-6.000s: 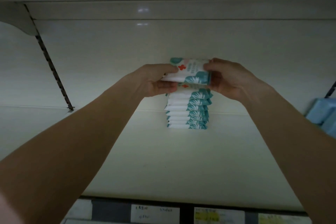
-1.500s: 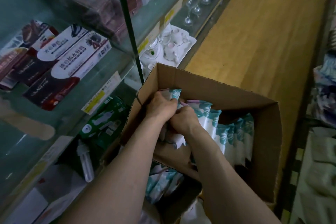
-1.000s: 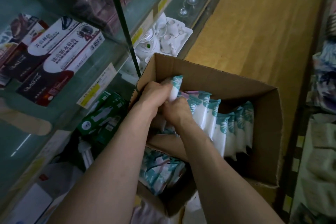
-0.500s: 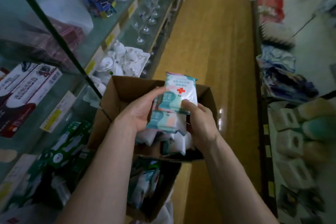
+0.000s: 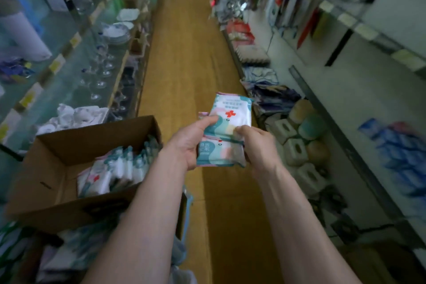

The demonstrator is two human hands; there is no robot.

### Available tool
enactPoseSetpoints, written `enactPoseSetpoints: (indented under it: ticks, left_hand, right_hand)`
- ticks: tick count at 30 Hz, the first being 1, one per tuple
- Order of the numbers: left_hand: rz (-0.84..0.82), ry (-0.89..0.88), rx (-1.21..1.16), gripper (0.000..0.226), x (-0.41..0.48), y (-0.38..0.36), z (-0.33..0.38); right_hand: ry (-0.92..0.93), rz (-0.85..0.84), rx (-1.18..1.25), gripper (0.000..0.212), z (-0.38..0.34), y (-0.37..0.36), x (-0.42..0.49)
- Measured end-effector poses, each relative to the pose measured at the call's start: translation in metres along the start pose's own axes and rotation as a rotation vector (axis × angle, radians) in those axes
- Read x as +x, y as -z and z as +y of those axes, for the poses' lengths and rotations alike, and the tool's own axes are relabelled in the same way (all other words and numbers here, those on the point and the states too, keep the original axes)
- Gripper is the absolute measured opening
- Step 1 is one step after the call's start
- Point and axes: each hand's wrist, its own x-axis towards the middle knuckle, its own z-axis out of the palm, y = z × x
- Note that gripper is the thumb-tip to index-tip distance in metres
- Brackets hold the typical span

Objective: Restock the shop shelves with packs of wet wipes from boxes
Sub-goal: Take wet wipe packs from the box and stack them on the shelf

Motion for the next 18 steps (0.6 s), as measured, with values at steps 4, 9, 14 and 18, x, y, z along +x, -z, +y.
enactPoseSetpoints:
  ticks: [4,9,14,18]
  left_hand:
    - [-0.074,-0.005,0.089,0.035,-0.006,-0.073,-0.032]
    - [-0.235,0.028,0.214,0.035,-0.016,-0.161,-0.069]
    - [-0.485,0.084,0.276,0.05,-0.031,-0.244,-0.09]
    - [-0.61,0.086,0.256,0.047,-0.039,-0.296,-0.106]
  right_hand:
    - [0.034,0.103,0.002,0.011,0.001,0.082,-0.026]
    - [0.009,0.192,0.144,0.026,-0.001,0.178,-0.051]
    - [0.093,0.424,0.387,0.023,-0.004,0.258,-0.081]
    - [0.142,0.64,0.524,0.024,0.0,0.311,-0.095]
